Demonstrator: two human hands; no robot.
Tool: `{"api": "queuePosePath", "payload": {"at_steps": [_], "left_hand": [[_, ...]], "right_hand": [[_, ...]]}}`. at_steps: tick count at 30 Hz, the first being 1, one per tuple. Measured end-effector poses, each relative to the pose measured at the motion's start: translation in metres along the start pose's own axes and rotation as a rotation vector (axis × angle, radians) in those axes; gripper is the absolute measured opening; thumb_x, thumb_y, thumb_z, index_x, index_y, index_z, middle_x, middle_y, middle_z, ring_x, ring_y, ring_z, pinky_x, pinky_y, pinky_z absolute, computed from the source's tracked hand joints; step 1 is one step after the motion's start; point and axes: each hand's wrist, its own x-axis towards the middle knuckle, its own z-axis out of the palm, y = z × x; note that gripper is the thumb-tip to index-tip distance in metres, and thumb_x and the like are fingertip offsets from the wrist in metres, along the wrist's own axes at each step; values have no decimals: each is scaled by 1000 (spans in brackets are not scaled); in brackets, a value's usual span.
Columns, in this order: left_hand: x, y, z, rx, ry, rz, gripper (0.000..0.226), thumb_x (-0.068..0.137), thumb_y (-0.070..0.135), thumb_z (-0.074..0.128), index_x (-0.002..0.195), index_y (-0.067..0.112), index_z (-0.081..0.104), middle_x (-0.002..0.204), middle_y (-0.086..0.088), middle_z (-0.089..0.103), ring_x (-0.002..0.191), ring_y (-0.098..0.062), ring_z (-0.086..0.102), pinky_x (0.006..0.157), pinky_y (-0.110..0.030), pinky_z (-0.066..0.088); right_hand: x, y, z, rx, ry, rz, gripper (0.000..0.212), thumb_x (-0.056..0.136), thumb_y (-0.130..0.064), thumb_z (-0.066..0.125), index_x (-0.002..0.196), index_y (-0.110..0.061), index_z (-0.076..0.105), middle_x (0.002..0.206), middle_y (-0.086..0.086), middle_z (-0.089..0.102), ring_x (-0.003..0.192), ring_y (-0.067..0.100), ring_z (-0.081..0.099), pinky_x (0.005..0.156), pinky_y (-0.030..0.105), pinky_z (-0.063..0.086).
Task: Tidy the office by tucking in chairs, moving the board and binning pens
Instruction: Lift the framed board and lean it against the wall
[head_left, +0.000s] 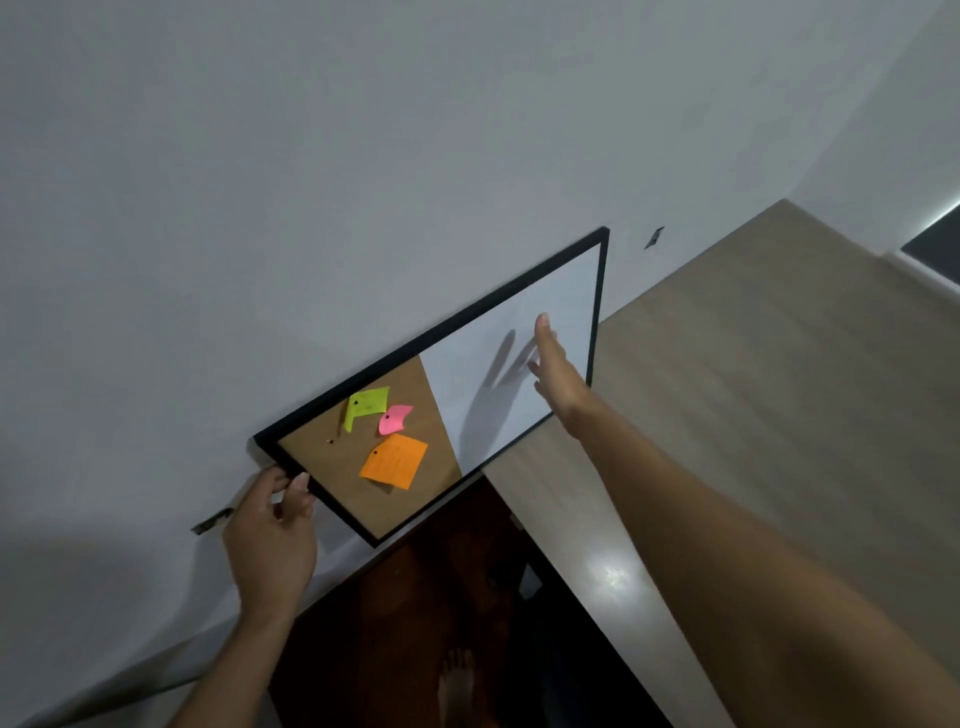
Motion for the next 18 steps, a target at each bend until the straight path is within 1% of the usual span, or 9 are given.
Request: {"api": "queuePosePath", "payload": {"at_steps": [2, 6, 9, 11, 13, 15, 16, 18], "left_hand": [[2, 4, 8, -11, 16, -10, 18, 110, 40, 57, 107, 24, 66, 93, -2, 77, 89, -21, 76, 85, -51, 62], [1, 16, 26, -33, 10, -8, 21, 110, 35, 58, 113, 18, 70, 98, -5, 77, 93, -24, 76, 85, -46, 61], [2, 26, 45, -51, -19, -12, 23, 109, 39, 57, 122, 23, 69, 110, -3, 77, 101, -23, 75, 90, -50, 61], [0, 32, 58, -61, -32, -21, 22, 109, 36, 58, 127, 26, 67, 118, -1, 75, 106, -21, 73, 91, -49, 61], [-6, 39, 67, -126, -39, -53, 22, 108, 26, 62, 129, 26, 65, 123, 3, 73, 109, -13, 71, 94, -41, 60], [-14, 42, 74, -181, -81, -86, 23, 106, 20, 64, 127, 29, 65, 122, 12, 72, 107, 4, 68, 96, -31, 56], [-18, 43, 77, -184, -121, -92, 24, 107, 18, 63, 129, 28, 66, 124, 13, 72, 108, 9, 67, 94, -25, 55], [-21, 45, 85, -193, -218, -102, 34, 107, 13, 60, 139, 26, 65, 133, 15, 70, 115, 14, 64, 88, -13, 52]], "right_hand": [[-10, 9, 11, -17, -20, 12, 123, 74, -111, 20, 174, -43, 0, 183, -15, -3, 170, 15, 10, 138, 57, 11], [-23, 32, 36, -57, -71, 64, 102, 90, -98, 16, 174, -41, 7, 184, -5, 4, 171, 16, 5, 138, 55, 3], [-28, 47, 55, -52, -61, 60, 85, 107, -78, 14, 176, -29, -1, 184, -7, -5, 170, 13, -6, 138, 46, -4], [-25, 52, 61, -31, -12, 56, 83, 110, -72, 13, 175, -25, -9, 183, -5, -12, 169, 13, -12, 138, 45, -6], [-18, 49, 61, -20, 49, 60, 81, 111, -70, 13, 174, -26, -12, 183, -3, -14, 169, 14, -14, 137, 44, -7], [-10, 42, 55, -3, 100, 92, 79, 112, -69, 12, 174, -27, -12, 183, -2, -14, 169, 15, -13, 135, 45, -7], [-4, 40, 51, -1, 120, 101, 79, 112, -68, 12, 174, -27, -12, 183, -1, -14, 169, 16, -13, 135, 46, -6], [5, 38, 40, -3, 142, 106, 78, 112, -68, 11, 174, -27, -12, 183, 0, -14, 170, 17, -13, 135, 47, -6]]}}
